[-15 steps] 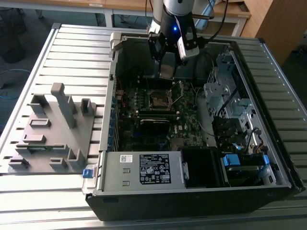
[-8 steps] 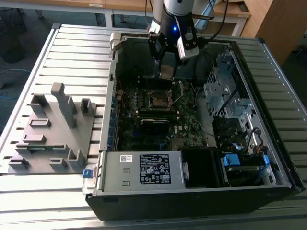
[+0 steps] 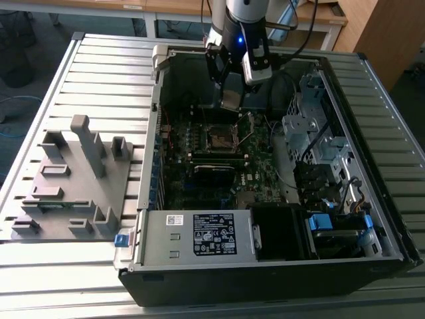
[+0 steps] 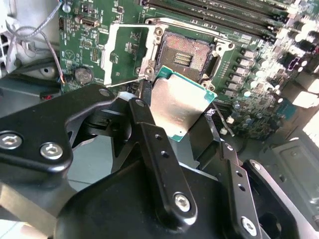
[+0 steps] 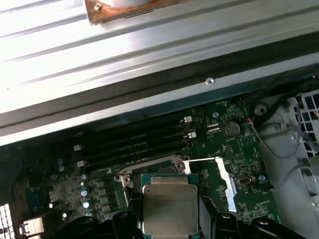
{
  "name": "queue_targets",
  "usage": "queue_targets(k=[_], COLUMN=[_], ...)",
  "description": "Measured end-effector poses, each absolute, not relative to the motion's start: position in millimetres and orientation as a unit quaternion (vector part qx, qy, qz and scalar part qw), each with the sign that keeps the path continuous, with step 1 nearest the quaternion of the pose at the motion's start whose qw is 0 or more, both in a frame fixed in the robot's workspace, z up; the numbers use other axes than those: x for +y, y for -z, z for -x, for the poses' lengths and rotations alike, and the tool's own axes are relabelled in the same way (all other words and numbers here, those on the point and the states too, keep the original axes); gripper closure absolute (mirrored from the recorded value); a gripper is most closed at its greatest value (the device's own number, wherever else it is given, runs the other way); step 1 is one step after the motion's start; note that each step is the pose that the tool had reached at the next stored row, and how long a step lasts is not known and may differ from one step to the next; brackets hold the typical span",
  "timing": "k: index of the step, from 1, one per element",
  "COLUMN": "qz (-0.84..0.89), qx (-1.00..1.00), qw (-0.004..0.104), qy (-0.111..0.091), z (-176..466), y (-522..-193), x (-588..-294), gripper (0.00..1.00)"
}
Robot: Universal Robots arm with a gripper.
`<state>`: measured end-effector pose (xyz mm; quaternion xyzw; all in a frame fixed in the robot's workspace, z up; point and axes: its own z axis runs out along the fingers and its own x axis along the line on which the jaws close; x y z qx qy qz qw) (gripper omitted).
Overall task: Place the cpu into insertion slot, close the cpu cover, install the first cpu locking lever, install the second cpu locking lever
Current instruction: 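Place the cpu into insertion slot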
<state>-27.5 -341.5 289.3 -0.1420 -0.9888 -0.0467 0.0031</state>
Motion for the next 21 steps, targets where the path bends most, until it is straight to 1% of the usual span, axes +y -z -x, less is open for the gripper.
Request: queue_targets(k=[21], qz=[0.157], qx=[-0.986], qw=[0.002], qy=[0.047], z=[27.5], y=[-288.8], x=[-341.5], gripper=[0.46])
